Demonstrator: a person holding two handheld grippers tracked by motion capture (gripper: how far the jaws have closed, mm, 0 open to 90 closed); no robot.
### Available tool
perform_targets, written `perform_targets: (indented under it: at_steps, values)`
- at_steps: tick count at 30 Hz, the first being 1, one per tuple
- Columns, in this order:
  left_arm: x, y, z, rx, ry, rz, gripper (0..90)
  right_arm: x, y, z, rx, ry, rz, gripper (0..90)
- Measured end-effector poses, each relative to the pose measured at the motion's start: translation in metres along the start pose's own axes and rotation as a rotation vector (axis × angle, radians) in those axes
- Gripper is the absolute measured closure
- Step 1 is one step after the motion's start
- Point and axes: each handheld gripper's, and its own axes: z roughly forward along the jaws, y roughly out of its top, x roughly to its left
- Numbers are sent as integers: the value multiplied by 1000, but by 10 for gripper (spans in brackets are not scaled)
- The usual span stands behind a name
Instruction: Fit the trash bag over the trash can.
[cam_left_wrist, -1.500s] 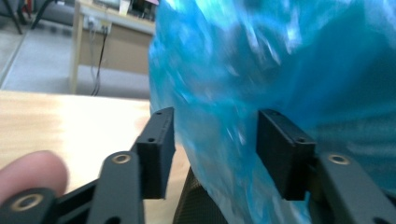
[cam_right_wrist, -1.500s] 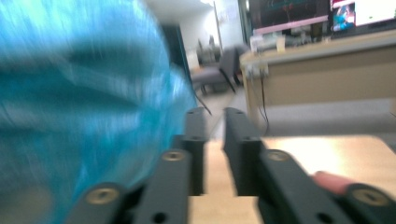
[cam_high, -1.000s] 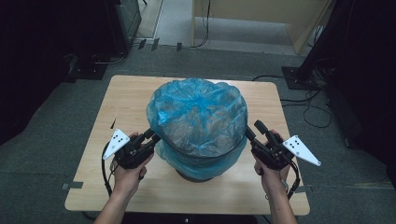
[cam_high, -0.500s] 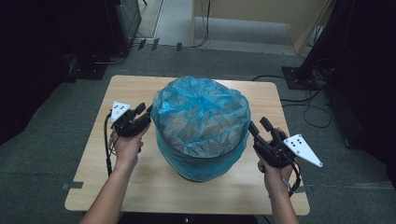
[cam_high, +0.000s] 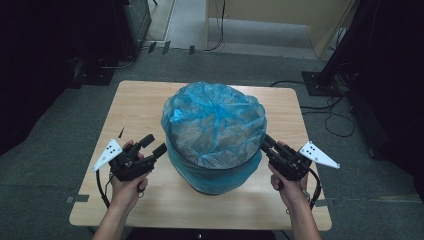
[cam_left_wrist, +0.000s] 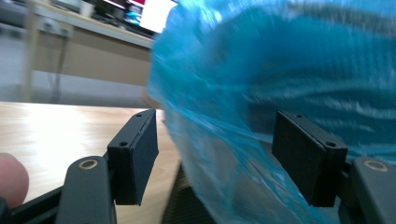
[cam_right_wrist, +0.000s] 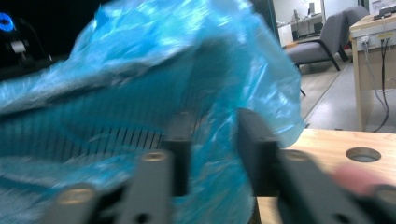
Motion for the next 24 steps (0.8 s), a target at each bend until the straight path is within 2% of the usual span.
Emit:
perform_targets:
  at_steps: [2,4,6,8,10,11,13,16,19,21,24]
  values:
    - [-5,-4,6,26,-22,11,321,6,-4,2,17,-19,-52,900]
    - [-9,-7,10,38,-32,14,335,12,-8,3,20,-52,-87,900]
    - [-10,-8,11,23,-38,14,440,16,-13,4,23,-96,-108,900]
    - [-12,-11,13,33,-13,55,633,20,-19,6,39,-142,-146,900]
    - [-15,-15,16,64,7,94,759,23,-27,8,66,-186,-171,900]
    - [-17,-18,17,76,10,106,802,24,-30,8,75,-198,-174,900]
    - [-19,-21,20,101,48,135,864,25,-36,8,96,-219,-190,900]
    - [-15,-24,23,118,66,105,898,26,-45,7,129,-240,-215,900]
    - [-14,-26,27,140,88,121,900,25,-50,6,151,-251,-233,900]
    - [-14,-29,29,161,114,145,900,27,-50,3,146,-251,-249,900]
    - [-11,-32,30,171,122,133,898,33,-44,-2,113,-236,-279,900]
